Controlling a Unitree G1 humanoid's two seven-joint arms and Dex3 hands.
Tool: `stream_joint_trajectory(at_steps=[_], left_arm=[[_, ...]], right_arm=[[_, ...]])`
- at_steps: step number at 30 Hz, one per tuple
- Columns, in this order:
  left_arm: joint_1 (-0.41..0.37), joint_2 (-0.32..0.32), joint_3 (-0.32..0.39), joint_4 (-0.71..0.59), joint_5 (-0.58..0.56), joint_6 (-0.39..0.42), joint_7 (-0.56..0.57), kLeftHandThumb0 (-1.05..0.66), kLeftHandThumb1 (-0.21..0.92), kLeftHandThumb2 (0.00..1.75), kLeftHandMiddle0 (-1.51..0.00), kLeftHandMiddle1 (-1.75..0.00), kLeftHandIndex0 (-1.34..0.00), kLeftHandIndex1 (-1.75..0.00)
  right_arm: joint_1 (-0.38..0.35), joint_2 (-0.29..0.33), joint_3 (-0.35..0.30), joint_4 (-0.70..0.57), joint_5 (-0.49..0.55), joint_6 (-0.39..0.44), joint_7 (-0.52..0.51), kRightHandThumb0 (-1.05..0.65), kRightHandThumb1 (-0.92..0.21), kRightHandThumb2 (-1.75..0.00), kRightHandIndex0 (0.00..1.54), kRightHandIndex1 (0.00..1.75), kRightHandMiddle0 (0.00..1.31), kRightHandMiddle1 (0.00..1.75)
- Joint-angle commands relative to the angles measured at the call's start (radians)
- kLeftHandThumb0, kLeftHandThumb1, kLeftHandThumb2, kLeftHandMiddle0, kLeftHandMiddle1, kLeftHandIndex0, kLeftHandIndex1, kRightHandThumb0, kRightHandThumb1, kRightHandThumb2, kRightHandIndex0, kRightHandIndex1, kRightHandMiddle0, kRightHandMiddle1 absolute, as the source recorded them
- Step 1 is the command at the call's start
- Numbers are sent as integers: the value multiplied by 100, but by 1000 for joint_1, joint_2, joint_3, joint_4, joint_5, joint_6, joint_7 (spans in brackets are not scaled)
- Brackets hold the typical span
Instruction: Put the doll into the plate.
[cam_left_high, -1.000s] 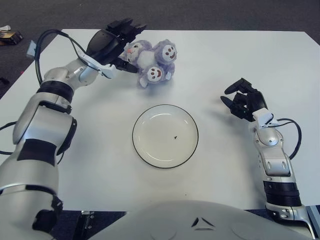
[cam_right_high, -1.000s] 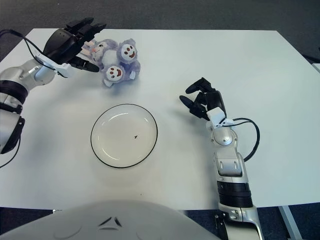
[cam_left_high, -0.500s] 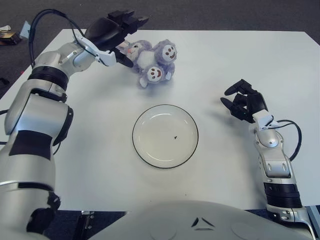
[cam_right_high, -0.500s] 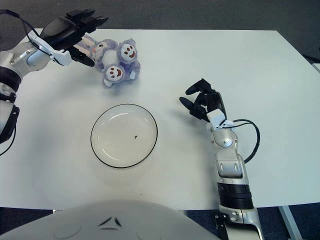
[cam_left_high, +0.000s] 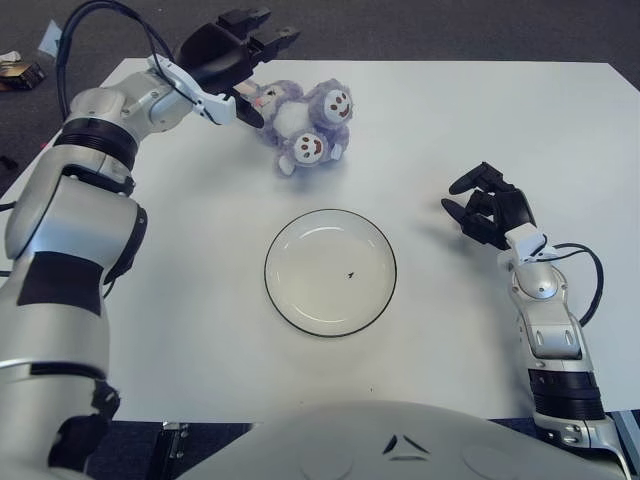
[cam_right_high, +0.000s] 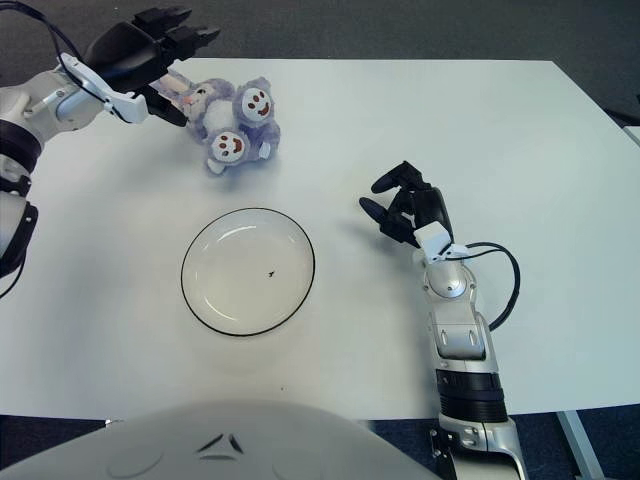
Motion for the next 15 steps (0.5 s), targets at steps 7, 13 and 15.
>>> stream_joint_trajectory(at_steps=[7,13,15], left_arm=[[-53,-16,-31,31,15,15,8,-63,74,0,-17,0,-26,-4],[-64,-37,5,58,-52,19,-150,-66,74,0,-15,0,-24,-2],[-66,-48,26,65,-86,24,-226,-67,74,0,-14,0,-23,-2]], right_arm=[[17,3,-6,-8,5,18,3,-36,-92,-28,77,175,46,148],[22,4,-7,-12,5,24,3,-36,-92,-28,78,175,46,148],[24,3,-8,-13,6,25,4,-36,-92,-28,78,175,46,148]])
